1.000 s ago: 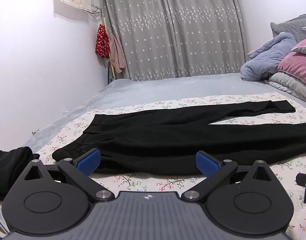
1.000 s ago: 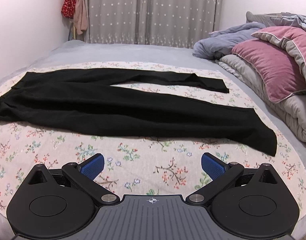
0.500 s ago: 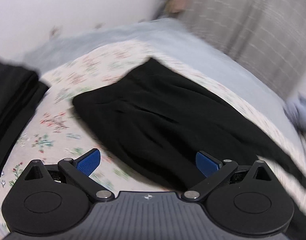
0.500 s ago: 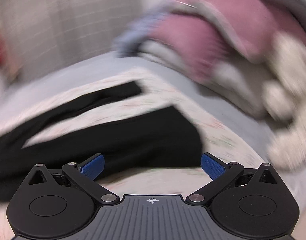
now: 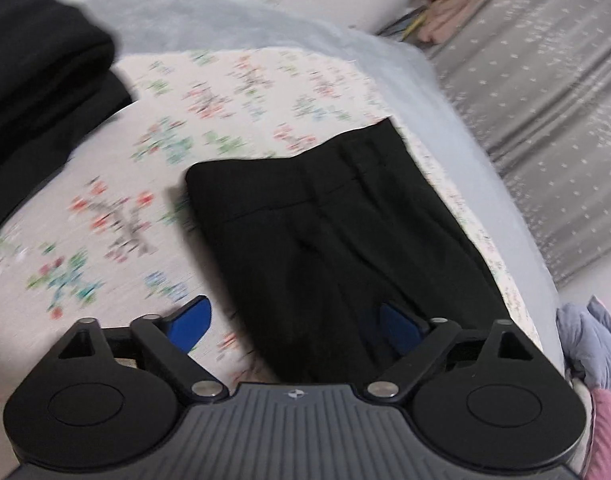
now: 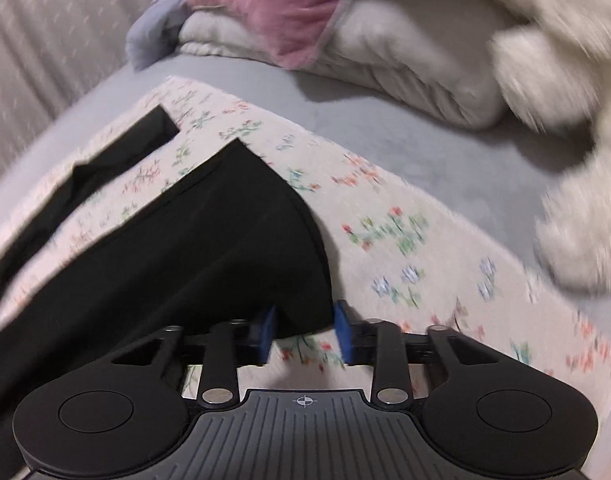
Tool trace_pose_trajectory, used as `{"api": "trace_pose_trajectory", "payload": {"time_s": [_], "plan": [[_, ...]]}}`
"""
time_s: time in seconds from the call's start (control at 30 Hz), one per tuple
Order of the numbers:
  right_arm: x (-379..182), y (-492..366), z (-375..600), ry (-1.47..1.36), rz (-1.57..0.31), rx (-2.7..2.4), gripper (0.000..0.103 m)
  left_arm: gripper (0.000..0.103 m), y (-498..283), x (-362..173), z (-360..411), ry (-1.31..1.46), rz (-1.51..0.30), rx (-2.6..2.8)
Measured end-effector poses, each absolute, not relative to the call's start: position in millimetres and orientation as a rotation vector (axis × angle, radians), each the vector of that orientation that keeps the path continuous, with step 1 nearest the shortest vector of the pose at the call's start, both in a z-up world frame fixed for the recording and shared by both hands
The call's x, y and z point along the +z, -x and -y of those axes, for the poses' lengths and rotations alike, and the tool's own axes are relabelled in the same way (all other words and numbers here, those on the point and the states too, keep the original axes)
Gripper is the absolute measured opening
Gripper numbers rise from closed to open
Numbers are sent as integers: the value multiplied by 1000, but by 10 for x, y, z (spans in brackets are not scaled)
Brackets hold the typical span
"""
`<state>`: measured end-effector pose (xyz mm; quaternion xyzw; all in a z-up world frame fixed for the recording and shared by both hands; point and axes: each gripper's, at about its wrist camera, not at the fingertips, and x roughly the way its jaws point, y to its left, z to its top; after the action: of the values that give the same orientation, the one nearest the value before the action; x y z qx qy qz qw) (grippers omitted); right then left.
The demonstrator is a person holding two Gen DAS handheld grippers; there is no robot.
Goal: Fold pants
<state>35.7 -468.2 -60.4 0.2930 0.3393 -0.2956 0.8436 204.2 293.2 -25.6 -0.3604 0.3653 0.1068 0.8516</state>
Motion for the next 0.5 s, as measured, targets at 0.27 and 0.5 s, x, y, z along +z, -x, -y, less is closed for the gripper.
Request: {"api": "trace_pose_trajectory", "payload": {"time_s": [0.27, 0.5], "plan": [[-383, -363, 4649, -545, -597, -580, 3, 25, -2297, -399, -2909, 692, -802, 276], [-243, -173, 4737, -595, -484, -539, 2, 8, -2276, -299, -2902, 673, -771, 268]]}}
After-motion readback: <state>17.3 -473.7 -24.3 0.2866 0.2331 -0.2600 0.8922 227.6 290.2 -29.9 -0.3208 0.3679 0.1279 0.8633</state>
